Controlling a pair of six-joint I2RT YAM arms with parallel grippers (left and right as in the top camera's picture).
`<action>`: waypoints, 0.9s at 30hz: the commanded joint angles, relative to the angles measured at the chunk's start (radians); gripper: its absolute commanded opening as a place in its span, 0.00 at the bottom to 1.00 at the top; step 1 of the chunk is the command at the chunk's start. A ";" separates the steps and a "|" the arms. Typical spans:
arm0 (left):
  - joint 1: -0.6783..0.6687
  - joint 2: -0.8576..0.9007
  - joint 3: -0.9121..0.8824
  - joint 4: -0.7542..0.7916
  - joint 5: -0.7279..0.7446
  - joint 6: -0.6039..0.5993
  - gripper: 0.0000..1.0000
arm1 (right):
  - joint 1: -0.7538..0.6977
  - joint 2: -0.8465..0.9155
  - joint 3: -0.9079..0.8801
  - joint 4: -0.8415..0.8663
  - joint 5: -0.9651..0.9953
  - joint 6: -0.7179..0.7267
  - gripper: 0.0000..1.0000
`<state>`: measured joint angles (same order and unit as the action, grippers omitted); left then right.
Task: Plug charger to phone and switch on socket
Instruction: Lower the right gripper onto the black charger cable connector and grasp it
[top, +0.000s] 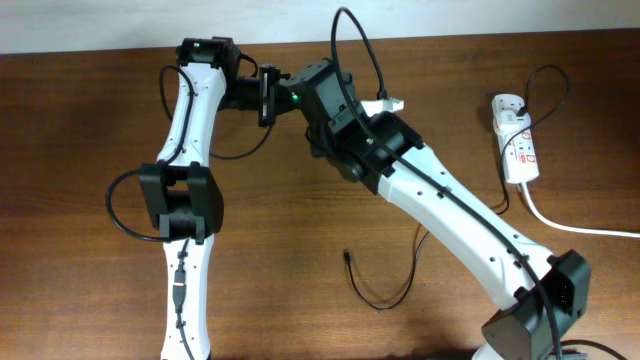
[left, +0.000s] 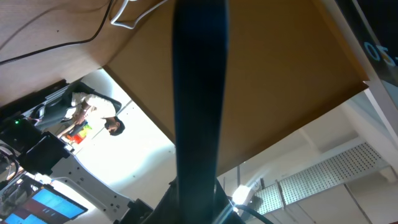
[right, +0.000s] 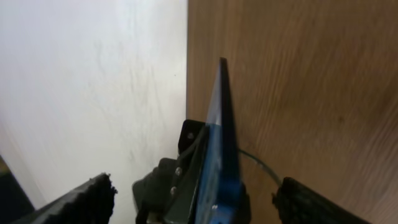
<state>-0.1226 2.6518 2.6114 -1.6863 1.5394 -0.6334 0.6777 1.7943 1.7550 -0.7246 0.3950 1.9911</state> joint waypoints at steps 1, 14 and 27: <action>0.006 0.003 0.019 0.015 0.028 -0.006 0.00 | -0.010 -0.065 0.027 0.002 0.068 -0.231 0.98; 0.024 -0.045 0.074 0.211 -0.467 0.623 0.00 | -0.140 -0.314 -0.078 -0.738 -0.433 -1.474 0.99; 0.106 -0.161 0.102 0.159 -1.107 0.357 0.00 | -0.139 -0.121 -0.711 -0.153 -0.761 -1.405 0.54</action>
<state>-0.0036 2.5332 2.6873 -1.5257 0.4248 -0.2596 0.5358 1.5940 1.0546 -0.9085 -0.3088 0.5667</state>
